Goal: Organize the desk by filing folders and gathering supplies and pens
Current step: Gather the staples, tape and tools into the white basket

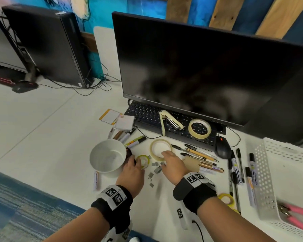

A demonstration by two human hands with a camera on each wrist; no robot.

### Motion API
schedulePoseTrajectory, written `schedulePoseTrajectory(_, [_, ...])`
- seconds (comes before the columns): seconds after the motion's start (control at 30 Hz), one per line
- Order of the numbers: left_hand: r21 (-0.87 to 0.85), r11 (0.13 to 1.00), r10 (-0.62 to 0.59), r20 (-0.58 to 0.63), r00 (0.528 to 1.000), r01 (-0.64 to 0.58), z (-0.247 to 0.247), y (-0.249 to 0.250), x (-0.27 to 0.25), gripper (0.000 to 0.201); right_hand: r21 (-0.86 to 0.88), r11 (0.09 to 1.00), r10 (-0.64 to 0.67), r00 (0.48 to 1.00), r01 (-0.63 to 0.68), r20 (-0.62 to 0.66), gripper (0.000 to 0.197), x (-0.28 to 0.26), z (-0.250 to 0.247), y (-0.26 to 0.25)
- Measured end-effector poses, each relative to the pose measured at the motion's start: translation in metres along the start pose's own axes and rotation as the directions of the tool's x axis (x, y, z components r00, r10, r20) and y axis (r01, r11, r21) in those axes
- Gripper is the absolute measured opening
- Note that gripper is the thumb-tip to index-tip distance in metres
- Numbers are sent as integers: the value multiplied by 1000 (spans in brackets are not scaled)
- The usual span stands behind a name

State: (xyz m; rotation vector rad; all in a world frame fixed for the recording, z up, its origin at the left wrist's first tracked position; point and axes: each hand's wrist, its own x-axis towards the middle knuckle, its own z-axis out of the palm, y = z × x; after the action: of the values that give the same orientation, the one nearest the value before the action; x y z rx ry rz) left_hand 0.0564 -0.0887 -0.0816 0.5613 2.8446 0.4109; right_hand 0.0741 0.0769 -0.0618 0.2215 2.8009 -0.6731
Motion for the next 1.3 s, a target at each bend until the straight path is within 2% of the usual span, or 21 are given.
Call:
schedulePoseTrajectory(0.1, [16,998,55,-4,998,-55,0,-8,1,42,-12,999,42,998,-41,43,41,8,1,1])
schedulePoseTrajectory(0.17, [-26,994,102,-53,993,-104,-4,-11,4,47,-61,995,78,996,-75,53,37,13,3,1])
schedulePoseTrajectory(0.23, [-55,992,113,-39,993,-115,-12,-12,5,49,-123,987,111,993,-104,44,33,17,6,-1])
schedulePoseTrajectory(0.3, [-71,995,78,17,997,-77,-16,-14,7,47,-158,977,154,987,-145,48,33,21,8,-2])
schedulePoseTrajectory(0.47, [14,999,-52,43,998,51,-11,-12,16,71,-246,946,225,974,-210,37,35,29,10,-2])
schedulePoseTrajectory(0.57, [33,983,-182,81,980,180,-5,-12,24,74,-193,956,228,974,-222,9,37,30,8,-2])
schedulePoseTrajectory(0.73, [161,953,-278,134,951,256,2,-10,32,76,-54,987,151,988,-152,-22,33,25,0,6])
schedulePoseTrajectory(0.83, [69,933,-361,150,921,354,2,-8,36,64,-13,993,113,992,-114,-62,27,16,-5,8])
schedulePoseTrajectory(0.93, [47,926,-377,127,918,374,1,-7,37,50,45,993,116,985,-111,-126,27,8,-9,10])
schedulePoseTrajectory(1.1, [47,910,-414,111,903,412,0,-7,36,51,119,991,84,972,-59,-221,25,-9,-17,15])
schedulePoseTrajectory(1.2, [-112,880,-449,124,885,462,-6,-5,35,48,152,987,95,956,-54,-277,25,-20,-24,22])
schedulePoseTrajectory(1.3, [-277,857,-433,69,899,434,-17,4,34,40,147,988,81,952,-38,-296,25,-33,-35,36])
